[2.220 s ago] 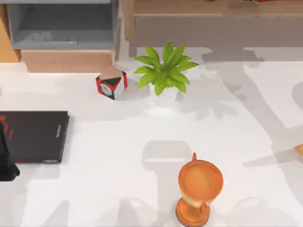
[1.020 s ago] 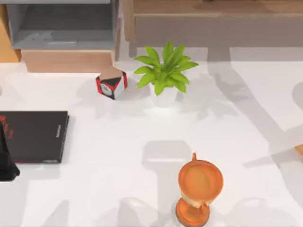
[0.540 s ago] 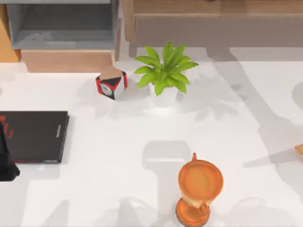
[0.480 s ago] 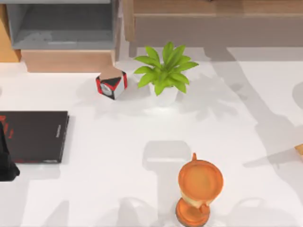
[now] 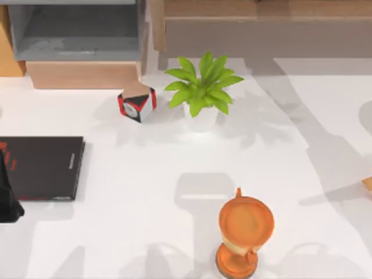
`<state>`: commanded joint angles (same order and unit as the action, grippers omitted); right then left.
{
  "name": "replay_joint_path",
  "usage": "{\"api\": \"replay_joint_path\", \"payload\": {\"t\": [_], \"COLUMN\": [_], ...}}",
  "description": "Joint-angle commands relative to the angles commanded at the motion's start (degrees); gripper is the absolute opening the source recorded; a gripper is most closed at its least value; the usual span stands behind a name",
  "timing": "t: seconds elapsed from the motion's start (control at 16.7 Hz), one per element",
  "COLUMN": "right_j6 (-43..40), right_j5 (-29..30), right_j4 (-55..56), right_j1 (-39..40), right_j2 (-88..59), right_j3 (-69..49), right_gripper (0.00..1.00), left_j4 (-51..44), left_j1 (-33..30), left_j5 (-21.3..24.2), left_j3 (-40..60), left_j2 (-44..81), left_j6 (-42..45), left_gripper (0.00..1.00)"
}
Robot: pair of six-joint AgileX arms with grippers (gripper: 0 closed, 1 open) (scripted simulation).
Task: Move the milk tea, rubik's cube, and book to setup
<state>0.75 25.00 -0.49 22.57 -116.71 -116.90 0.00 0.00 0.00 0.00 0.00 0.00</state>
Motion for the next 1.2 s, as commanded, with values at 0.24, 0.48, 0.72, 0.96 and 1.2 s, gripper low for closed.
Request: {"api": "replay_joint_path", "payload": {"t": [0.24, 0.48, 0.72, 0.96, 1.2], "right_j6": [0.0, 0.0, 0.0, 0.0, 0.0], "right_j5": [0.0, 0.0, 0.0, 0.0, 0.0], "right_j4": [0.0, 0.0, 0.0, 0.0, 0.0], "right_j1": [0.0, 0.0, 0.0, 0.0, 0.0], "right_j2": [0.0, 0.0, 0.0, 0.0, 0.0], "right_j3": [0.0, 0.0, 0.0, 0.0, 0.0], "right_gripper": [0.38, 0.68, 0.98, 1.00, 1.00], "left_j4": [0.0, 0.0, 0.0, 0.0, 0.0], "left_j1": [0.0, 0.0, 0.0, 0.0, 0.0], "left_j5": [0.0, 0.0, 0.0, 0.0, 0.0], "left_j3": [0.0, 0.0, 0.0, 0.0, 0.0], "left_j2": [0.0, 0.0, 0.0, 0.0, 0.0], "left_j6": [0.0, 0.0, 0.0, 0.0, 0.0], "left_gripper": [1.00, 1.00, 1.00, 1.00, 1.00]}}
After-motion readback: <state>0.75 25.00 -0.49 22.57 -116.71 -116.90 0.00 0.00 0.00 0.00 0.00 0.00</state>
